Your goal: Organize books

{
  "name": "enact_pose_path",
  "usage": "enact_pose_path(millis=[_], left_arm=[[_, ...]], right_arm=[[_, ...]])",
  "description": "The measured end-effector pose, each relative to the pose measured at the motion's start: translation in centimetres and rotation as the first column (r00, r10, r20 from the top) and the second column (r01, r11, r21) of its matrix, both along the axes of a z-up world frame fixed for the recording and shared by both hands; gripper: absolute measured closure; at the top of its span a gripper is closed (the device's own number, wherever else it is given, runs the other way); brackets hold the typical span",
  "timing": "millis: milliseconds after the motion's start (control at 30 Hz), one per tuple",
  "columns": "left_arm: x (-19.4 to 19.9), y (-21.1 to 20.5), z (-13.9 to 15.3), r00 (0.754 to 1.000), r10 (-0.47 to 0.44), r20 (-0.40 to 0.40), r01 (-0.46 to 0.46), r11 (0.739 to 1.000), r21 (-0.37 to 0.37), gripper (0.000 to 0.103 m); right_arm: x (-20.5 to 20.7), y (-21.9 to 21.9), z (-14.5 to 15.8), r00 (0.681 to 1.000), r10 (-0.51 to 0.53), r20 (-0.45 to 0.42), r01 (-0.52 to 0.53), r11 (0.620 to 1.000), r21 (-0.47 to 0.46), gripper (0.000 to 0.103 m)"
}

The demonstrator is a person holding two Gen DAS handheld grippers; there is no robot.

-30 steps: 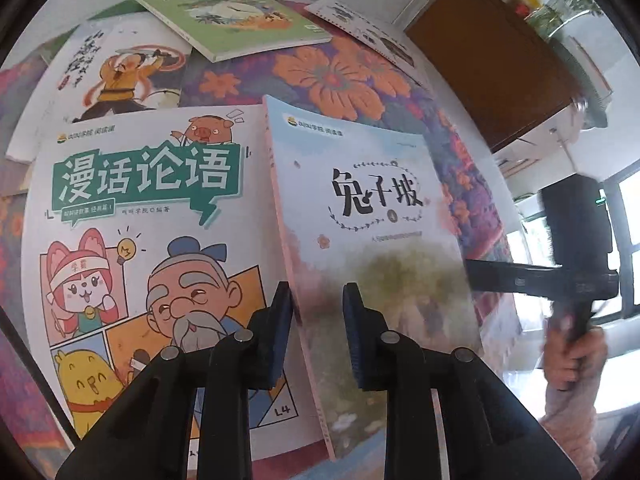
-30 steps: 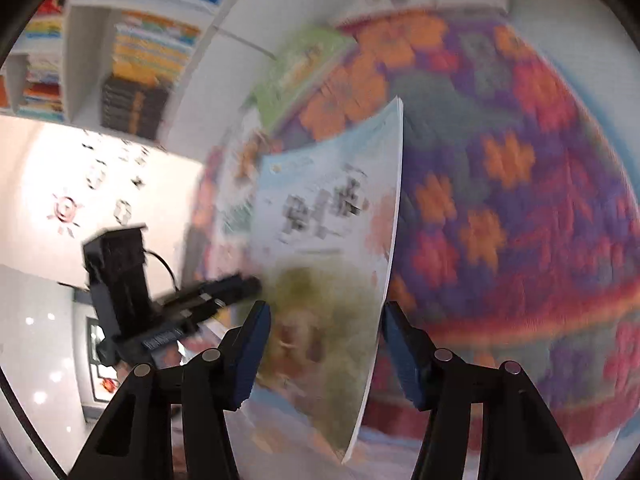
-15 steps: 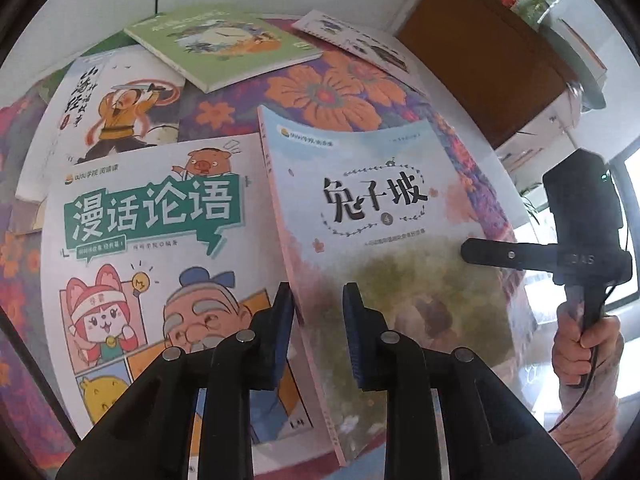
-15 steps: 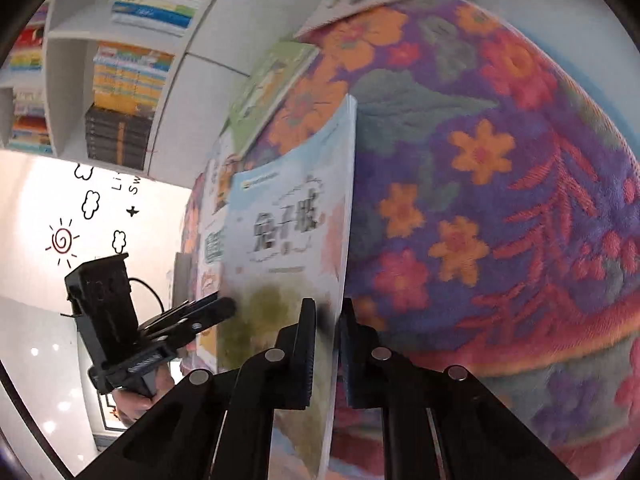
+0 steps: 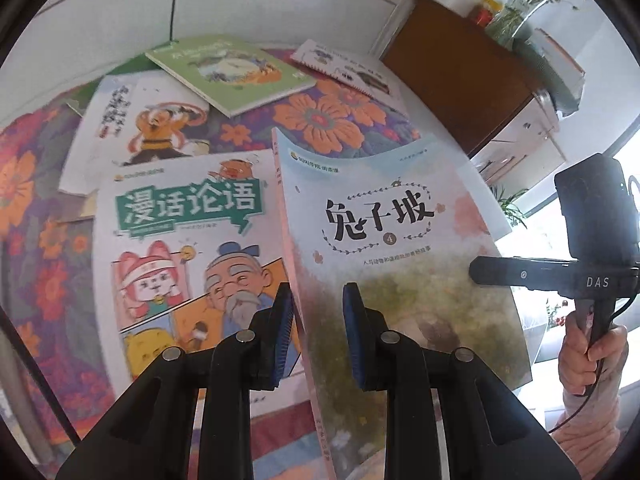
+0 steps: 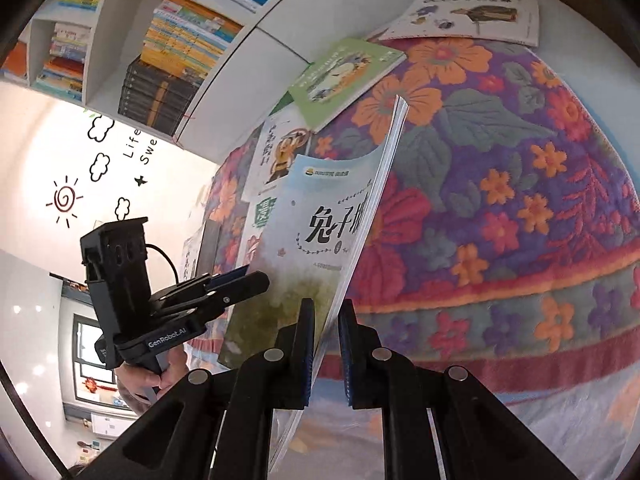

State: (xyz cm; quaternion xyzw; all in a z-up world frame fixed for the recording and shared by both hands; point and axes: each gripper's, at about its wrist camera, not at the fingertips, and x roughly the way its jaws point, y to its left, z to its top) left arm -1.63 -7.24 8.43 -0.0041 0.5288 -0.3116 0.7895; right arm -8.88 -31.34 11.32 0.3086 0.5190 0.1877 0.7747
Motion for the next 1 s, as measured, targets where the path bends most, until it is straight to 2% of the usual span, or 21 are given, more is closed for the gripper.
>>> enact_pose_path(millis=[300, 567, 733, 1000], left_arm=[[-1.6, 6.6, 4.2, 0.996, 0.041, 0.073, -0.035, 0.996, -0.088, 0.082], [-1.9, 14.3, 6.8, 0.984, 0.126, 0.127, -0.108, 0.984, -0.14, 0.082], [-2.2, 18.6, 7.2, 0.975, 0.173, 0.14, -0.156, 0.98, -0.127, 0.082], [-1.2, 25.9, 7.5, 0.954, 0.269, 0.128, -0.247, 0.955, -0.166, 0.081]], right_arm=[[0.0, 6.0, 4.8, 0.998, 0.033, 0.044, -0.03, 0.998, -0.062, 0.092], [0.6, 13.6, 8.7, 0.987, 0.122, 0.103, -0.11, 0.987, -0.115, 0.09], [1.9, 17.6, 9.1, 0.977, 0.177, 0.116, -0.164, 0.98, -0.11, 0.09], [5.1, 24.0, 8.0, 0.963, 0.234, 0.133, -0.227, 0.972, -0.063, 0.09]])
